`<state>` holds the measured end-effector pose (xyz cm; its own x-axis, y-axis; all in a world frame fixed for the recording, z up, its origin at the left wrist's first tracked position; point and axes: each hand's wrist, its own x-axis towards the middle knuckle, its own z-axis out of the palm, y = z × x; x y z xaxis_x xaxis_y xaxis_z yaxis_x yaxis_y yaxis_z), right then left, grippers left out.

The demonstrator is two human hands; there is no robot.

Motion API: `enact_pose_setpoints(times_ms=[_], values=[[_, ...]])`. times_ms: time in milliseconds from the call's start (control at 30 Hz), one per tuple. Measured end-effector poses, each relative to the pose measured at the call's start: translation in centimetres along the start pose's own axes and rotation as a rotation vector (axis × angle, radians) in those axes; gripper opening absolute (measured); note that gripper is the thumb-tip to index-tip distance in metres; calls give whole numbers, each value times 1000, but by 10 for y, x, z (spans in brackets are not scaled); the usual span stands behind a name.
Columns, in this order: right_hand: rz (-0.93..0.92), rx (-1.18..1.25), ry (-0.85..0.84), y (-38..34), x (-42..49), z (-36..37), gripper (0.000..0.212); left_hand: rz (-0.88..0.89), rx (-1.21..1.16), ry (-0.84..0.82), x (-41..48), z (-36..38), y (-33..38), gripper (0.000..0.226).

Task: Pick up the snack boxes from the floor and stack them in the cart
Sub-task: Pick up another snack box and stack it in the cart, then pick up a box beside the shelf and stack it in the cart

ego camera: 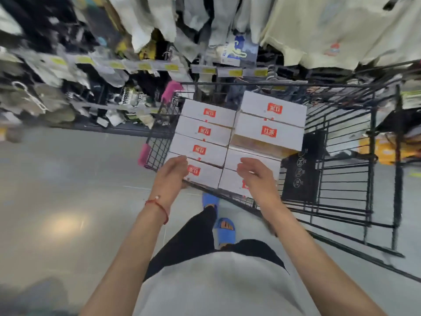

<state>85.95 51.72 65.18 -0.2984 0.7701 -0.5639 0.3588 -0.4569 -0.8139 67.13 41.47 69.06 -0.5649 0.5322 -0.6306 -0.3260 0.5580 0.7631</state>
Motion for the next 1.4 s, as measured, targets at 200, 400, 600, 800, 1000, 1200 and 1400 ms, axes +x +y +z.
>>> enact_pose_setpoints(times_ms=[200, 400, 600, 800, 1000, 1200, 1400], values=[[-42, -123, -191, -11, -22, 72, 27, 5, -144, 139, -40, -82, -26, 19], [-106, -265, -364, -27, -36, 176, 24, -36, -292, 262, -51, -166, -52, 23], [-163, -356, -518, -39, -46, 302, 24, -38, -398, 343, -46, -272, -69, 19], [-205, -483, -691, -45, -67, 430, 23, -48, -490, 508, -49, -383, -88, 16], [-167, -533, -841, -57, -90, 540, 21, -111, -585, 645, -45, -469, -98, 16], [-169, -582, -951, -80, -75, 650, 24, -169, -680, 739, -12, -543, -95, 17], [-174, -617, -1026, -123, -44, 762, 22, -190, -728, 807, 46, -624, -62, 20]])
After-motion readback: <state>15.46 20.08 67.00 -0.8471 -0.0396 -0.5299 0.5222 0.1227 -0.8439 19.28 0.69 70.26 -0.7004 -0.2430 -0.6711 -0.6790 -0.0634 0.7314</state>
